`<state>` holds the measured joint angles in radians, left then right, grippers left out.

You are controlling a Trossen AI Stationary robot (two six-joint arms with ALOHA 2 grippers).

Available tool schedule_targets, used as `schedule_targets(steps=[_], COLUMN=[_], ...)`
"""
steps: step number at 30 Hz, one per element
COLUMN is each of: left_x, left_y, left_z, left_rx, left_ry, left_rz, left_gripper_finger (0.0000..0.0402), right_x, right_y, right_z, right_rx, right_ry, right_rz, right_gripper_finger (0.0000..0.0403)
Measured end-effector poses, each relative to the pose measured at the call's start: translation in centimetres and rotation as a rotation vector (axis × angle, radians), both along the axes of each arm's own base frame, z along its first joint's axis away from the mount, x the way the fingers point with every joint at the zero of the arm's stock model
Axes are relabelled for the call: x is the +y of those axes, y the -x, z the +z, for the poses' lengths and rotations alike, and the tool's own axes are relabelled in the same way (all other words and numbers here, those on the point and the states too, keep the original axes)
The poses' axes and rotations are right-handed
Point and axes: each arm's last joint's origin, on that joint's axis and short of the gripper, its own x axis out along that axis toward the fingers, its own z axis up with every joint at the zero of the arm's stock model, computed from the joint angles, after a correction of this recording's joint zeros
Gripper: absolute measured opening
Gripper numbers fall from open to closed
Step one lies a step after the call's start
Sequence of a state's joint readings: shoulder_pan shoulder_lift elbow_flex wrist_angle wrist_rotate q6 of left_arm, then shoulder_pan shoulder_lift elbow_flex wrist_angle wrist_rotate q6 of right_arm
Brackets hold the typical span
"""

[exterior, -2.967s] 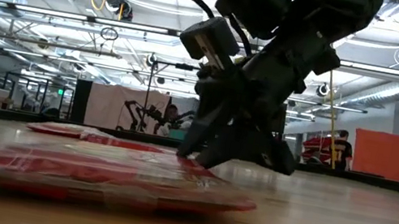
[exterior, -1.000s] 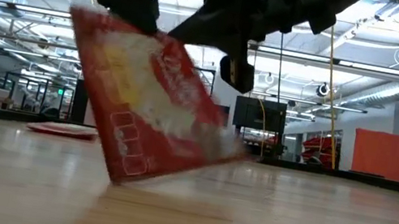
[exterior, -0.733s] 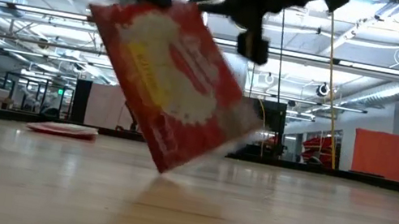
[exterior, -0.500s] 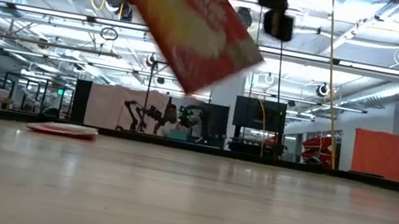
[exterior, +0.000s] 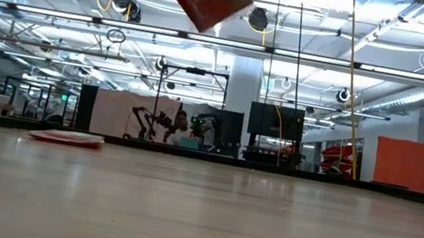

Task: Sort popcorn bags into baskets
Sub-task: Put the popcorn sachet into the bin

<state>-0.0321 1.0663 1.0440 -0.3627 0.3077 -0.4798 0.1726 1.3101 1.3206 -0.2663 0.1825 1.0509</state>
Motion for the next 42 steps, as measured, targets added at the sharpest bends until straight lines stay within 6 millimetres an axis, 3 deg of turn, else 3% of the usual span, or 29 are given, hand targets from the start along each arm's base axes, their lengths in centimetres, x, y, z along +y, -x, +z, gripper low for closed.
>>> schedule_targets(steps=[8, 14, 22, 24, 27, 31, 35, 39, 42], left_x=[0.6, 0.5, -0.3, -0.5, -0.7, -0.8, -1.0, -1.1, -1.0], left_y=[0.4, 0.4, 0.6, 0.6, 0.6, 0.6, 0.6, 0.6, 0.5], left_z=[2.5, 2.7, 2.6, 2.6, 2.6, 2.6, 2.6, 2.5, 2.5], left_rx=[0.047, 0.052, 0.057, 0.052, 0.049, 0.050, 0.048, 0.056, 0.050], left_ry=[0.003, 0.020, 0.010, -0.002, -0.009, -0.007, -0.002, -0.005, -0.016], left_rz=[-0.004, -0.055, -0.120, -0.135, -0.147, -0.150, -0.155, -0.156, -0.134], left_gripper_finger=[0.0001, 0.0001, 0.0001, 0.0001, 0.0001, 0.0001, 0.0001, 0.0004, 0.0003], right_x=[0.3, 0.5, 0.0, -0.1, -0.9, -1.4, -1.2, -1.1, -1.0], right_y=[-3.8, -7.2, -7.6, -8.1, -9.2, -11.4, -12.8, -13.1, -13.0], right_z=[2.7, 1.7, 1.9, 1.5, 0.3, -1.7, -2.3, -2.8, -2.8], right_rx=[0.051, 0.092, 0.067, 0.059, 0.049, 0.006, -0.119, -0.115, -0.105], right_ry=[0.032, 0.228, 0.507, 0.601, 0.596, 0.585, 0.589, 0.544, 0.534], right_rz=[0.070, 0.223, 0.316, 0.350, 0.433, 0.542, 0.637, 0.658, 0.675], right_gripper_finger=[0.0133, 0.0135, 0.0187, 0.0196, 0.0195, 0.0175, 0.0119, 0.0035, 0.0018])
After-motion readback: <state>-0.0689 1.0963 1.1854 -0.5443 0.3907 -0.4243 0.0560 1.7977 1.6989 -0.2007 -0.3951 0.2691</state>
